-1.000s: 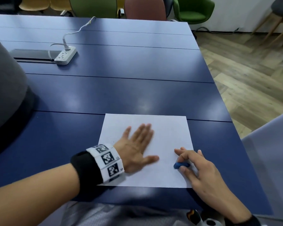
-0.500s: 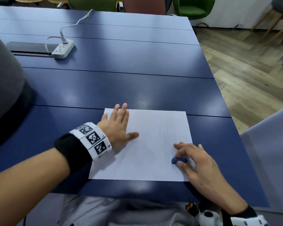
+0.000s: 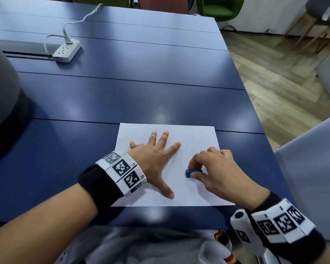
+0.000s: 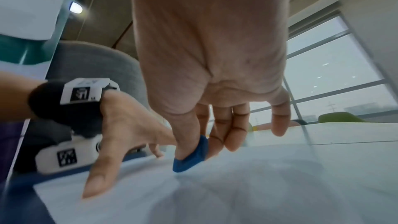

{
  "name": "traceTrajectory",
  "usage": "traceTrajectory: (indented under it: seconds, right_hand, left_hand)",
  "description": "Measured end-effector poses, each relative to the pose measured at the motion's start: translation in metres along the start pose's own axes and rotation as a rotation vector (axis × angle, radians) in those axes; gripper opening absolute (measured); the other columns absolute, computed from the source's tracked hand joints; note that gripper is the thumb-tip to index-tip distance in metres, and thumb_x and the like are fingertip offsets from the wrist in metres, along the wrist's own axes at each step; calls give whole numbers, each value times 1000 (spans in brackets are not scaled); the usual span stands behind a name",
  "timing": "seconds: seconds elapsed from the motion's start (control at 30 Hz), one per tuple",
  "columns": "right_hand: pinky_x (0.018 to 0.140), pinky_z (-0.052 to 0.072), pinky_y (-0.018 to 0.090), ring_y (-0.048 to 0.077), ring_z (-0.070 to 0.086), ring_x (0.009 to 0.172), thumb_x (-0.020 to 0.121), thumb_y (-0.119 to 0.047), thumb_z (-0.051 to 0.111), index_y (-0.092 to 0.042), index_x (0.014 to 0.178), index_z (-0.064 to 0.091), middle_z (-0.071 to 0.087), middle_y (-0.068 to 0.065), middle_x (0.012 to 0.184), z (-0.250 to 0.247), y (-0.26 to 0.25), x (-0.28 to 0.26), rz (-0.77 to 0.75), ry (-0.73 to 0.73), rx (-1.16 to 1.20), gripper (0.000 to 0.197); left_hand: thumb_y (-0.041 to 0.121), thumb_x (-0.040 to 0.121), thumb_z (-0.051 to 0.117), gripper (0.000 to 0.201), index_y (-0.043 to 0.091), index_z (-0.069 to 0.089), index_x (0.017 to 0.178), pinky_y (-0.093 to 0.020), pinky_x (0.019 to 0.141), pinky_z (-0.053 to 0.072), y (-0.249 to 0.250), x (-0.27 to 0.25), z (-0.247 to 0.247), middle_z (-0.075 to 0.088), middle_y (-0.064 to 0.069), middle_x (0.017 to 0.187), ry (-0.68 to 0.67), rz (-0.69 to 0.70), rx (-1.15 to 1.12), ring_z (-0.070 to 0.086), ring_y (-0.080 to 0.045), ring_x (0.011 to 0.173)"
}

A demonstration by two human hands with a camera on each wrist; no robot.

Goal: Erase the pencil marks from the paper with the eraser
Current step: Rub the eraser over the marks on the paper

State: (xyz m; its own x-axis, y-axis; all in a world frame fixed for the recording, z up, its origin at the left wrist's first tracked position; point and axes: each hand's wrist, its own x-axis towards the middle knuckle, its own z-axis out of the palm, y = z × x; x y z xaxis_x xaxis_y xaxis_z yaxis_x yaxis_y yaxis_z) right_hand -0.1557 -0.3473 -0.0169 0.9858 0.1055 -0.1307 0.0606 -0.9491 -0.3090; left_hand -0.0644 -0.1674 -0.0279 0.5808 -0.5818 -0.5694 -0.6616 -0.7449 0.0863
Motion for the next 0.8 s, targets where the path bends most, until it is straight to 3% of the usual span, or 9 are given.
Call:
traceTrajectory:
  seconds: [0.1,0.2,0.3,0.47,0.57,0.73,0.8]
  right_hand:
    - [99,33,39,7,48,97,90,-38,59,-34,98,63,65,-14,89,-1,2,3,-19,-43,21,10]
    - [90,38,32,2,47,87,88,-36,62,-35,99,67,65,-15,84,0,3,-4,-115,-155,105,12]
    - [84,36,28,2,45,81,87,-38,64,-34,101,68,66,-15,85,-3,-1,7,-141,-197,90,15]
    - [67,30,11,10,58,79,84,-35,68,-32,95,70,67,-11,80,-2,4,14,-83,-206,187,11]
    - [68,32,13,11,58,80,84,-37,67,-33,94,70,65,-13,79,-1,-1,6,-152,-292,163,11]
    - [77,34,21,6,56,84,84,-35,67,-33,94,69,66,-15,79,-1,10,21,-96,-146,196,11]
    - [77,38,22,5,54,85,84,-36,66,-34,95,68,66,-15,78,0,8,12,-141,-215,212,11]
  left_hand:
    - [82,49,72,143,39,-20,150,-77,102,16,0,1,1,-33,-2,157,11,4,-5,-23,-31,146]
    - [81,49,73,143,39,-20,150,-77,102,16,-2,1,2,-33,-2,157,12,2,-12,-24,-31,146]
    - [81,50,74,143,39,-19,150,-77,102,17,-2,1,2,-32,-3,157,11,7,-4,-23,-31,146]
    - [81,50,73,143,38,-18,150,-77,101,18,-3,2,1,-31,-3,158,17,1,-1,-21,-32,147]
    - [81,50,73,142,38,-18,150,-77,102,17,-3,1,1,-31,-3,158,21,0,-6,-21,-32,147]
    - [81,50,73,142,37,-19,150,-77,101,19,-2,1,1,-31,-4,158,19,4,1,-21,-33,147]
    - [80,51,73,142,37,-19,150,-77,102,18,-2,1,1,-32,-4,158,17,2,-4,-22,-33,147]
